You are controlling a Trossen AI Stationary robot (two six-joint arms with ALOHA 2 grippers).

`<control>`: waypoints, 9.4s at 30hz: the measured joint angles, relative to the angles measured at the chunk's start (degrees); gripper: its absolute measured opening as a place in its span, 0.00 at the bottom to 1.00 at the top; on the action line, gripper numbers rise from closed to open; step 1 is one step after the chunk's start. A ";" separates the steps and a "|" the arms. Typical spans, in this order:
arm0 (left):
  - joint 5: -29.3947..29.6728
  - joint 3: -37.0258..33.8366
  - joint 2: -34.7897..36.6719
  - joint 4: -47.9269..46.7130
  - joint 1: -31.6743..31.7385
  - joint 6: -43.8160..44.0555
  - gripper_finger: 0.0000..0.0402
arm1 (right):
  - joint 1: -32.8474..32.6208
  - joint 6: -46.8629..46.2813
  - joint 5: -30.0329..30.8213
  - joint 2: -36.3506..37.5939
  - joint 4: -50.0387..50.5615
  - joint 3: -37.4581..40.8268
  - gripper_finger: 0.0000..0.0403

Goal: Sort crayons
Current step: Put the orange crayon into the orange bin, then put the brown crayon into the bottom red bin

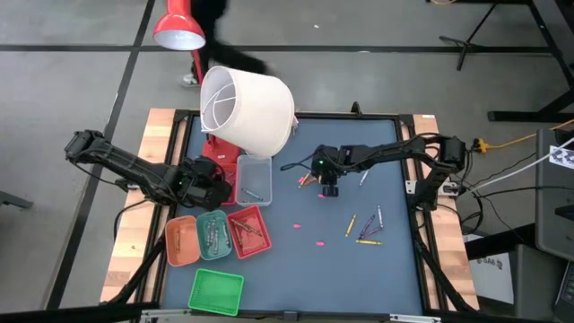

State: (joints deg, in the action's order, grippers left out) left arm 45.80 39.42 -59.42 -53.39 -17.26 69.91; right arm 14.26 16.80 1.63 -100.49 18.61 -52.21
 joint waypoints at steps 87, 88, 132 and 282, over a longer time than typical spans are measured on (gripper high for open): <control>-9.92 0.02 -12.72 61.29 -13.49 -41.07 0.24 | -21.96 -29.86 -14.67 -0.28 -59.35 0.26 0.04; -9.67 0.02 -12.72 62.50 -13.27 -42.24 0.24 | -22.14 -29.86 -14.67 -0.28 -60.14 0.26 0.04; -12.02 0.04 -12.70 76.50 -8.70 -56.96 0.01 | -22.18 -29.88 -10.30 -0.26 -67.86 0.20 0.06; -46.24 0.02 8.00 -9.98 -15.28 18.45 0.20 | 18.81 -27.12 4.58 4.37 12.53 0.55 0.02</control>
State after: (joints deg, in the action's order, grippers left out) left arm -0.44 39.44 -51.42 -63.37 -32.53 88.36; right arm 33.08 -10.32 6.21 -96.12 31.14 -51.66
